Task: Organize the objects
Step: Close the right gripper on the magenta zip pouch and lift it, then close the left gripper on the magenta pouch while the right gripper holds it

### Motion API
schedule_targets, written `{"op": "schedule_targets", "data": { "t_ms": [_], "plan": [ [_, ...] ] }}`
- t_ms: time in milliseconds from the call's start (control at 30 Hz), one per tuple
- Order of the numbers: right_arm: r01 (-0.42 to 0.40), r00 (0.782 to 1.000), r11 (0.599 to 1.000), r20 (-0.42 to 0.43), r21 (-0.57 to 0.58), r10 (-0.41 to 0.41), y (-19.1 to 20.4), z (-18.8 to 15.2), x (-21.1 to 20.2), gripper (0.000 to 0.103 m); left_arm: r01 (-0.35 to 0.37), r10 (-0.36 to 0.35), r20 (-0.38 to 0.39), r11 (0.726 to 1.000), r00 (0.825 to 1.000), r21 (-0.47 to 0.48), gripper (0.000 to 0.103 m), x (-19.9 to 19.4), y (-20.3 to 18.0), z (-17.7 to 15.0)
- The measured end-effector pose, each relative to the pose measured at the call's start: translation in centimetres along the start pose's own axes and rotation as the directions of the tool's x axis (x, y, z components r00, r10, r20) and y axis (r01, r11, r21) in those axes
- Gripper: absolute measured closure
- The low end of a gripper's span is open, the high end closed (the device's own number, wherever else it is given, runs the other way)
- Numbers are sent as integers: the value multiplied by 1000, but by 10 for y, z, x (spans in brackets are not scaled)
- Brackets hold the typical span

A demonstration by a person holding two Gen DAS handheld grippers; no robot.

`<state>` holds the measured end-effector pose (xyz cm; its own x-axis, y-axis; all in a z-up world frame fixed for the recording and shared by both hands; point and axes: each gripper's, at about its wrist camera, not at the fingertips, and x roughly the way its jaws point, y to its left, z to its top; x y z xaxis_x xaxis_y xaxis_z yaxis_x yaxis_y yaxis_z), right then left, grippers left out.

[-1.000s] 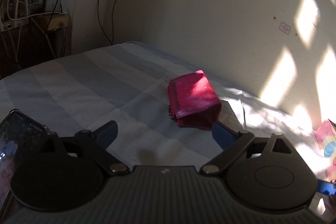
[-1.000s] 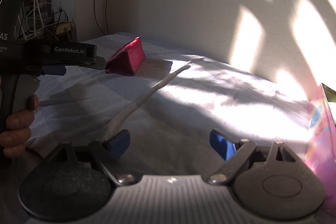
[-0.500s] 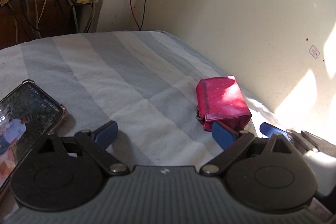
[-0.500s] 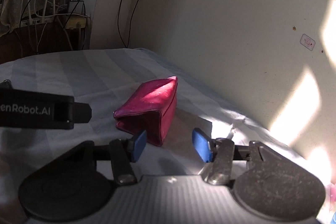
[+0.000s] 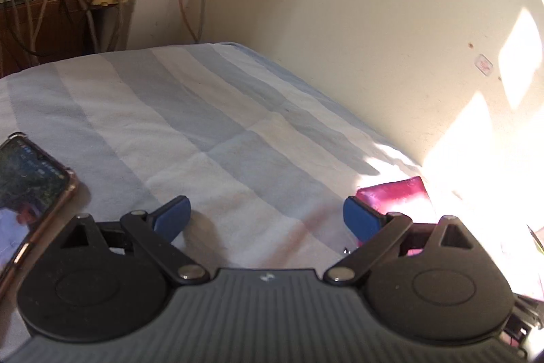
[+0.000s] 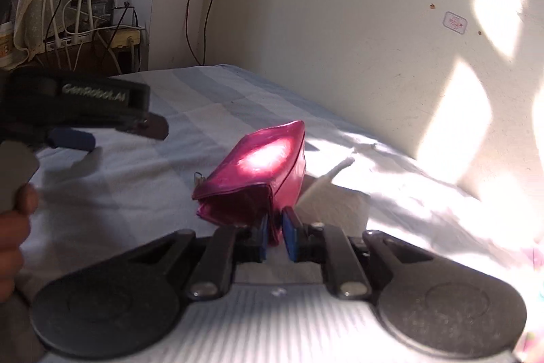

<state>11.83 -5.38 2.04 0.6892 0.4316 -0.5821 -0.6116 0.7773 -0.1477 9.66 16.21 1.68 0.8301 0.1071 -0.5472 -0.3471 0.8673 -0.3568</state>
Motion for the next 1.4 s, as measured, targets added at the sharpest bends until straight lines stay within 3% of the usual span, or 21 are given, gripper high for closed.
{"op": "schedule_targets", "data": {
  "t_ms": [100,200,267,400,433,500,567,667,733,867,967,1067,1100,1167,1233,1300,1400],
  "plan": [
    [-5,1000,998,-25,64,7,-20,-40,-47,92,94,-89,-43,987,995,128,5,1,-22,-9],
    [92,995,987,-41,132,-87,-41,-74,-87,92,150,-142,-50,960,989,237,5,-4,-42,-19],
    [151,988,966,-63,208,-141,-57,-91,-108,89,166,-159,-45,951,986,262,5,-6,-48,-19],
    [131,991,942,-53,310,-121,-70,-104,-126,85,207,-208,-26,939,978,274,3,-7,-54,0],
    [123,992,942,-41,311,-116,-67,-103,-126,80,228,-230,-31,928,973,293,0,-5,-56,7],
    [79,997,944,-9,321,-80,-61,-98,-122,72,304,-298,-74,884,952,355,0,9,-61,24],
    [12,1000,942,20,334,-19,-51,-89,-112,68,351,-327,-128,863,936,364,0,29,-63,36],
    [-48,999,944,39,325,38,-33,-85,-98,63,396,-349,-191,847,917,355,0,55,-68,40],
    [-32,999,956,26,293,26,-26,-83,-95,63,417,-363,-214,844,907,337,0,69,-67,40],
    [-44,999,936,43,349,31,-33,-89,-100,58,547,-468,-340,815,816,191,0,86,-66,32],
    [-62,997,914,56,402,43,-41,-92,-102,58,576,-486,-354,788,800,220,4,69,-73,19],
    [-65,997,909,63,411,43,-43,-92,-104,58,622,-503,-416,750,757,225,7,52,-86,0],
    [-62,997,909,67,413,37,-43,-93,-106,57,630,-500,-435,740,749,235,7,44,-90,-8],
    [-48,998,905,60,423,25,-44,-95,-111,55,632,-481,-445,716,755,298,7,24,-101,-27],
    [-61,998,897,46,438,45,-46,-99,-115,55,646,-481,-459,690,747,327,6,8,-106,-42],
    [-135,991,876,48,463,127,-49,-105,-121,52,669,-491,-484,670,725,322,6,-2,-109,-53],
    [-245,968,831,83,499,236,-50,-111,-128,48,684,-497,-499,656,710,319,6,-12,-115,-65]
  ]
}}
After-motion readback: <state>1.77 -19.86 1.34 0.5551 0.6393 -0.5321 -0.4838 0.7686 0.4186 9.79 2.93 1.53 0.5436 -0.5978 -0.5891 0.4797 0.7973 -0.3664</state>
